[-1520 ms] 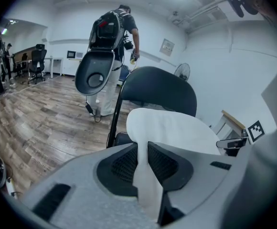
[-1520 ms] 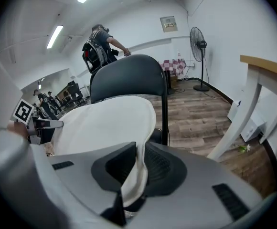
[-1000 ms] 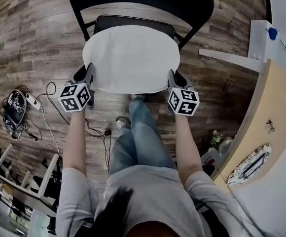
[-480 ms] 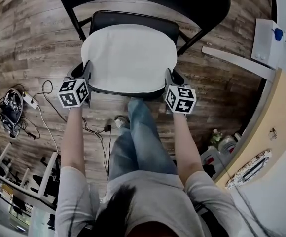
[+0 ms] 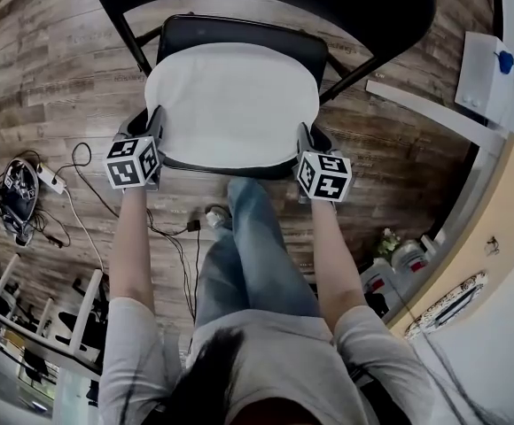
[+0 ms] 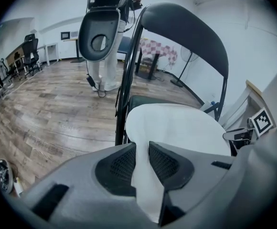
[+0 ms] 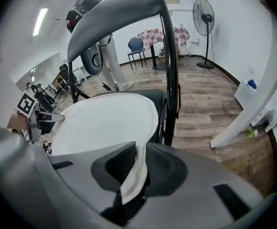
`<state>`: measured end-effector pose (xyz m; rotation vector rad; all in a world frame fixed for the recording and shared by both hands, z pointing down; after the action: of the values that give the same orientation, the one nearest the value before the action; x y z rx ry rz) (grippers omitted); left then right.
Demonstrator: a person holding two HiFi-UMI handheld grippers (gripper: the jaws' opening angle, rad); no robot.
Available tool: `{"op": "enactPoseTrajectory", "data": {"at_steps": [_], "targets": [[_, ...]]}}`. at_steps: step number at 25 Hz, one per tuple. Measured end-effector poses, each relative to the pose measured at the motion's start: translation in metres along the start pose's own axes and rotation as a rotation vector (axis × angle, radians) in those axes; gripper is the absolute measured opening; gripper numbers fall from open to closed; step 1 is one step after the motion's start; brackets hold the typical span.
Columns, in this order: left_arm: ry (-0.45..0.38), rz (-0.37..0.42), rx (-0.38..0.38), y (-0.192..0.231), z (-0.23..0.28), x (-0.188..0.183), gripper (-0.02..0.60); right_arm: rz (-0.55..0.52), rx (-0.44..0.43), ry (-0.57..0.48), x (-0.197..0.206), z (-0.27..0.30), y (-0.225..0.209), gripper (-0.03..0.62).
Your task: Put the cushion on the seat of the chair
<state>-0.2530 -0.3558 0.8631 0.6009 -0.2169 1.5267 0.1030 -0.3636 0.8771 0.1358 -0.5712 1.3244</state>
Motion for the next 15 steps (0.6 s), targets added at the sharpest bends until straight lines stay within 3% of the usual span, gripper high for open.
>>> {"op": "enactPoseTrajectory", "data": {"at_steps": [8,12,15], "targets": [[0.032,-0.001,0.000,0.005,0.009,0.004,0.092,-0.014,-0.005,0.006,0.004,0.009,-0.002,0.052],[0.017,-0.004,-0.004,0.005,0.005,0.002,0.112,0.061,-0.011,-0.012,0.004,0.007,-0.006,0.074],[-0.006,0.016,-0.029,0.008,-0.003,-0.003,0.162,0.087,0.002,-0.033,0.002,-0.002,-0.010,0.101]]}}
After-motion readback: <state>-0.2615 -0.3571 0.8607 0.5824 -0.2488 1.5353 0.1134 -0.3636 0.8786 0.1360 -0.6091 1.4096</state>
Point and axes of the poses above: the fingertips, and each gripper's own axes: z forward along the fingers, y to its left, x out of its underside, the point moved 1 cm from there along -z, backward along the fingers, and after that the axes turned 1 degree about y, right-handed, at the moved point
